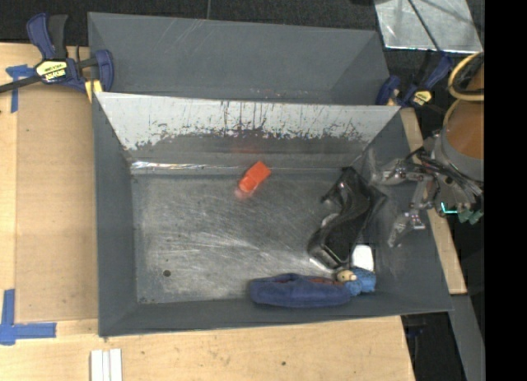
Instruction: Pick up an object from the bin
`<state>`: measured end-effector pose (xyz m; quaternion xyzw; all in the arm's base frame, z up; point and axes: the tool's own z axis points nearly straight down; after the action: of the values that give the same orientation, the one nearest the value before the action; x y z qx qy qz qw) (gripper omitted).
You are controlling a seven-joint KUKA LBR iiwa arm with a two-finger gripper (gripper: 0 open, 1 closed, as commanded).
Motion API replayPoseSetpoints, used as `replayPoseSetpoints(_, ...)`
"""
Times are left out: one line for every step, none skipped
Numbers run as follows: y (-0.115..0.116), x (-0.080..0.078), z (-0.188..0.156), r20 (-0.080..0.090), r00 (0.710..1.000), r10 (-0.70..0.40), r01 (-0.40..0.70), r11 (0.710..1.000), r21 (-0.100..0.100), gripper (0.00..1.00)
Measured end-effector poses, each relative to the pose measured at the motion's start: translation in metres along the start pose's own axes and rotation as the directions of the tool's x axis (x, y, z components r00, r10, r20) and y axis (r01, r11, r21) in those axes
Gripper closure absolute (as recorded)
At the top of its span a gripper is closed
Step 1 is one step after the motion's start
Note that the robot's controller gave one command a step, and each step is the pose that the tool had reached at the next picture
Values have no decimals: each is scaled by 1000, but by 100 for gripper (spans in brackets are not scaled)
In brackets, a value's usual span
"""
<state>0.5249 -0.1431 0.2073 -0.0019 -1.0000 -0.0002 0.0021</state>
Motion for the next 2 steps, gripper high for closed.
replayPoseSetpoints(-4,-51,133,13,893,-450,450,893,5,0)
replayPoseSetpoints(2,-60,105,8,656,-755,755,656,8,0)
